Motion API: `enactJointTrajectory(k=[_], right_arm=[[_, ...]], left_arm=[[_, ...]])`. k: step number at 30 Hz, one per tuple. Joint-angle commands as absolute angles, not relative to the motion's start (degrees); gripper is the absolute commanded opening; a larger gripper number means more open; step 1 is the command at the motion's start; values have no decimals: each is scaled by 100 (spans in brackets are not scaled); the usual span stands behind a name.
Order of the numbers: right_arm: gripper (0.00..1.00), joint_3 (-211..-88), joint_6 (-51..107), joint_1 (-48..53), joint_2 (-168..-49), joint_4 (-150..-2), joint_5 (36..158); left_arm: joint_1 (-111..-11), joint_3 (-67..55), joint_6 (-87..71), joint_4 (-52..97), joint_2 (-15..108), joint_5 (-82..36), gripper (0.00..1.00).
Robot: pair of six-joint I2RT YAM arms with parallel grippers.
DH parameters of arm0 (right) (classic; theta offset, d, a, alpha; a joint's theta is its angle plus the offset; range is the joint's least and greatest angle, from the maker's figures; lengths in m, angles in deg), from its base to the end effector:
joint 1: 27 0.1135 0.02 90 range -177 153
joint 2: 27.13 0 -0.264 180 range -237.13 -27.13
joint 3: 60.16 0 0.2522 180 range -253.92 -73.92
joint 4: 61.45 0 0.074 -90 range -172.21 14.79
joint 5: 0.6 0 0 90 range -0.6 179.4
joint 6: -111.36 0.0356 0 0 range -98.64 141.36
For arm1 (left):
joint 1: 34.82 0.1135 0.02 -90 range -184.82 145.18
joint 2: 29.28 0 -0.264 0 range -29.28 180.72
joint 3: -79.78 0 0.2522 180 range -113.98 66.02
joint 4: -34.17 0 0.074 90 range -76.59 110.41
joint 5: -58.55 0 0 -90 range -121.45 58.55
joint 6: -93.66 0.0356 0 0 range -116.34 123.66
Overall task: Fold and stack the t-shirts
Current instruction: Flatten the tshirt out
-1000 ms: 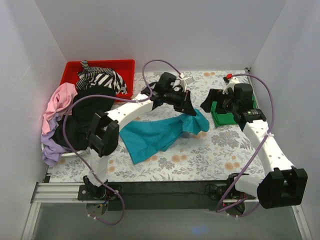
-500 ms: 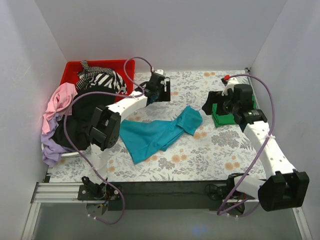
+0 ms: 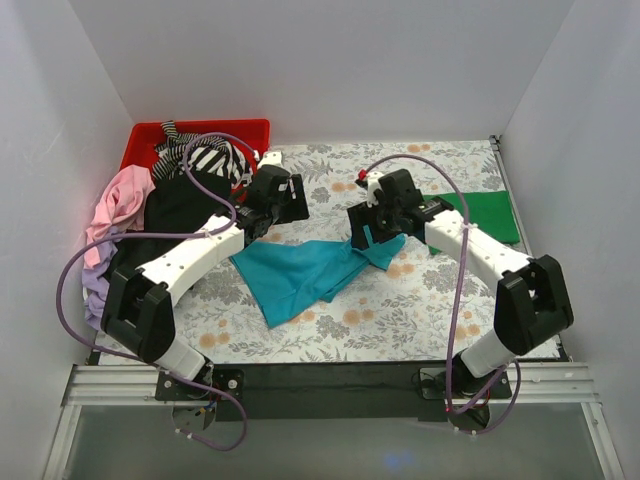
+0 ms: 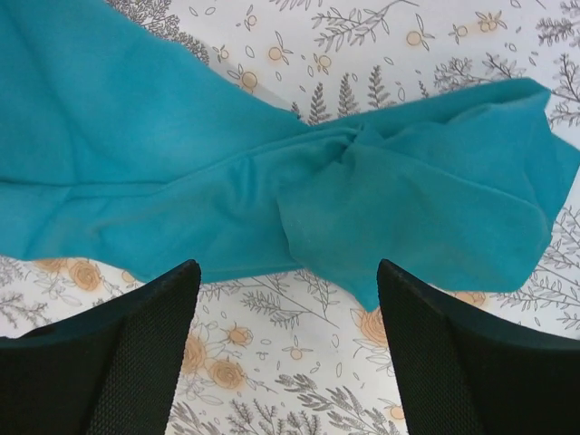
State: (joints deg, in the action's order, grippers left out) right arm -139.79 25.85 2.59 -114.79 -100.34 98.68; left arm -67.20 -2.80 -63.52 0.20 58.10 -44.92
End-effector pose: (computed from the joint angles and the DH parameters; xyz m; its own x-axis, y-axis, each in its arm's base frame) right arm 0.2872 0.1697 0.2623 -0.6788 -0.2966 -0.6717 -0.5316 0.8296 0.1709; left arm 0.2949 -0.1772 0.2881 -0.5438 -0.7166 -0.4368 -0.3449 0.6653 -0.6621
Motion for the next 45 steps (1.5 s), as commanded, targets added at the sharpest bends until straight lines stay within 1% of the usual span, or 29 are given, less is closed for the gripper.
enactJointTrajectory(k=[1, 3, 4, 6, 9, 11, 15, 17, 18, 19, 20, 21, 22, 27, 30, 32, 35, 38, 39, 41, 42, 45], right_arm=[[82, -14388, 2593, 604, -11816, -9973, 9065], [82, -14564, 2584, 736, -12002, -10035, 8688], [79, -14608, 2567, 824, -12177, -10061, 8546], [77, -14818, 2575, 921, -12362, -10114, 8248], [72, -15038, 2558, 1141, -12732, -10237, 7265], [72, -15161, 2575, 1159, -12943, -10333, 7025], [60, -15329, 2672, 1194, -13119, -10474, 6533], [52, -15390, 2707, 1194, -13198, -10579, 6409], [45, -15399, 2716, 1194, -13224, -10606, 6400], [25, -15425, 2751, 1194, -13259, -10632, 6356], [21, -15417, 2760, 1194, -13260, -10659, 6339], [6, -15399, 2760, 1185, -13242, -10676, 6312], [1, -15390, 2795, 1194, -13242, -10694, 6242], [1, -15320, 2821, 1194, -13085, -10712, 6198], [1, -15311, 2778, 1168, -12918, -10747, 5935], [1, -15355, 2743, 1168, -12576, -10738, 5987], [1, -15653, 2602, 1159, -12004, -10773, 5672], [1, -16049, 2505, 844, -11547, -10860, 5521], [1, -16128, 2453, 555, -11433, -10887, 5512], [1, -16199, 2382, 255, -11379, -10896, 5512], [1, -16190, 2365, -51, -11361, -10887, 5564], [1, -16050, 2329, -500, -11422, -10896, 5871]], left_arm=[[-6708, -201, -6454, -95, 5729, -4612, 68], [-6699, -236, -6498, -121, 5712, -4656, 68], [-6699, -219, -6516, -95, 5712, -4656, 68], [-6699, -236, -6472, -104, 5747, -4656, 68], [-6708, -254, -6480, -139, 5799, -4674, 68], [-6699, -262, -6480, -139, 5800, -4665, 68], [-6708, -298, -6367, -130, 5879, -4630, 68], [-6708, -333, -6349, -174, 5931, -4648, 67], [-6708, -333, -6340, -183, 5949, -4622, 68], [-6699, -333, -6340, -174, 5975, -4595, 68], [-6708, -341, -6331, -183, 6002, -4569, 68], [-6699, -350, -6314, -174, 6019, -4551, 68], [-6699, -359, -6305, -191, 6037, -4542, 68], [-6699, -315, -6270, -183, 6020, -4437, 68], [-6690, -298, -6261, -183, 6011, -4428, 67], [-6699, -298, -6252, -183, 6011, -4349, 68], [-6699, -289, -6270, -165, 6019, -4270, 68], [-6699, -280, -6278, -148, 5993, -4112, 68], [-6699, -271, -6278, -113, 5984, -3981, 68], [-6690, -236, -6270, -77, 5976, -3875, 67], [-6690, -245, -6261, -60, 5993, -3822, 68], [-6699, -219, -6199, -7, 6019, -3445, 68]])
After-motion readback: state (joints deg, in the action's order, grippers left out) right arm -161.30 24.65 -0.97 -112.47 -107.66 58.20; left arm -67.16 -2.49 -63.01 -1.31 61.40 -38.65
